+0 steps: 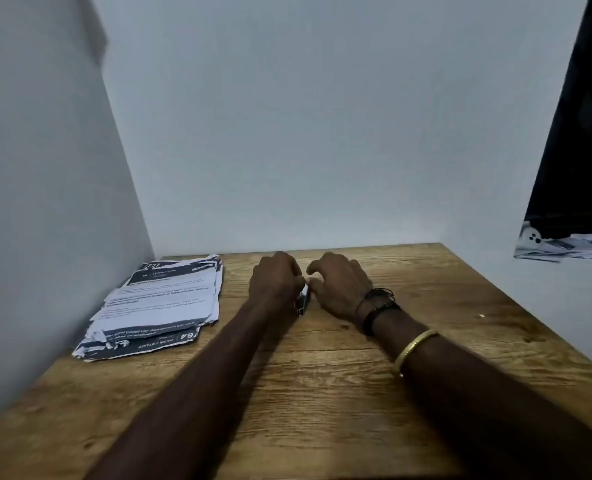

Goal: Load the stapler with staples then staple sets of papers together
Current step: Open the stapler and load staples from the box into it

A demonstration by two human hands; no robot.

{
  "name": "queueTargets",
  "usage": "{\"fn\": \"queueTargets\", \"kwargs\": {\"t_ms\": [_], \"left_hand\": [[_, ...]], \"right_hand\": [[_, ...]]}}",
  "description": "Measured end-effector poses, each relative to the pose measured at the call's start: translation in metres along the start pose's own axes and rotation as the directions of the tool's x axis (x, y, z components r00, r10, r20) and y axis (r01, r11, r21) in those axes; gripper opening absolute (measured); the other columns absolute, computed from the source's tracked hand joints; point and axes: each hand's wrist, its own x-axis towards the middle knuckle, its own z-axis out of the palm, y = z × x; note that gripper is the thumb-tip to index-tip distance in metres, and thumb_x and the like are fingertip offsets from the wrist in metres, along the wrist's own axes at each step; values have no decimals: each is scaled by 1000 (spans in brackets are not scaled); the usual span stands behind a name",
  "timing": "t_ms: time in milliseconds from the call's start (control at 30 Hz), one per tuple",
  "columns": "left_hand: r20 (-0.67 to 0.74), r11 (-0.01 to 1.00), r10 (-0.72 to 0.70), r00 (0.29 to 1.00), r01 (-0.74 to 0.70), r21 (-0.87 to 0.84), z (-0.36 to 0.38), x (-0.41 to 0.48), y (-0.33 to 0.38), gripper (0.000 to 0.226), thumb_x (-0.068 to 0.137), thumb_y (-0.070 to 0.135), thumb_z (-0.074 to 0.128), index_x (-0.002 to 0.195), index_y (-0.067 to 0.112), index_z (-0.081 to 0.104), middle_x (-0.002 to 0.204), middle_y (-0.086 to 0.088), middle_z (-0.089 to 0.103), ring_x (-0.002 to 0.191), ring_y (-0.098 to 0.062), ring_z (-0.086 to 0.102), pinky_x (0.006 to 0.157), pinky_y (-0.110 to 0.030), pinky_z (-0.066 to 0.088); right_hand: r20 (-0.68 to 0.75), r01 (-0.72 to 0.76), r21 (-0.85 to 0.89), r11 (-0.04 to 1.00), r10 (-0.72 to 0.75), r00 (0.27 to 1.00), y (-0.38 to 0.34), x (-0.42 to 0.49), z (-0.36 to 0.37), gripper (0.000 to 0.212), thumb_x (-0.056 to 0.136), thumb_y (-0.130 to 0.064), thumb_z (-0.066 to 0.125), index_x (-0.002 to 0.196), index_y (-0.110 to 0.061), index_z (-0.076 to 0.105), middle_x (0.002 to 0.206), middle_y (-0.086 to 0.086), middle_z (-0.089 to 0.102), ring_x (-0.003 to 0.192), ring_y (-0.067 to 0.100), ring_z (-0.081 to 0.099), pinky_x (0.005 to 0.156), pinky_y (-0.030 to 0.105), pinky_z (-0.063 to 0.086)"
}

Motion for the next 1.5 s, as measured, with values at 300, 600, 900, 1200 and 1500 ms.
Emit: {"fn": "queueTargets", "kwargs": {"t_ms": [300, 600, 900, 1200, 1500], "left_hand": [[107, 994, -88, 990, 81, 75, 19, 2, -21, 31, 84, 35, 55, 82, 9, 72, 89, -12, 73, 90, -32, 69, 64, -29, 40], [-1, 994, -67, 998, 67, -91, 27, -2, -20, 29, 79, 28, 71, 105, 20, 60, 100, 2, 70, 98, -24, 65, 73, -28, 44], [65, 794, -33, 997, 66, -604, 21, 6, -25, 34, 76, 28, 77, 107, 15, 70, 92, -7, 72, 85, -23, 68, 77, -39, 55], [169, 598, -34, 985, 156, -786, 13, -3, -18, 14, 90, 4, 70, 95, -9, 70, 92, -32, 72, 76, -28, 70, 63, -31, 59], [87, 555, -42, 995, 95, -826, 10, 1, -13, 6, 92, 2, 65, 89, -1, 69, 80, -18, 71, 70, -24, 72, 64, -31, 59]], "right_hand": [[189, -113, -4, 994, 112, 976, 4, 9, 21, 42, 101, -52, 41, 110, -22, 69, 122, 6, 64, 120, 31, 54, 102, 49, 33], [89, -164, 276, 947, 145, 985, 6, 11, 25, 33, 94, -58, 54, 91, -29, 68, 98, -10, 73, 104, 15, 63, 103, 44, 28], [-85, -96, 567, 818, 174, 981, 17, 18, 23, 24, 93, -41, 63, 82, -22, 72, 77, -8, 74, 81, 13, 70, 81, 40, 55], [-35, -61, 775, 629, 140, 990, 17, 16, 17, 17, 96, -23, 67, 103, -11, 78, 89, 5, 77, 65, 6, 66, 53, 23, 55], [-96, -63, 817, 573, 243, 965, 12, 20, 16, 13, 96, -18, 68, 100, -9, 77, 82, 7, 77, 67, 27, 75, 65, 35, 65]]}}
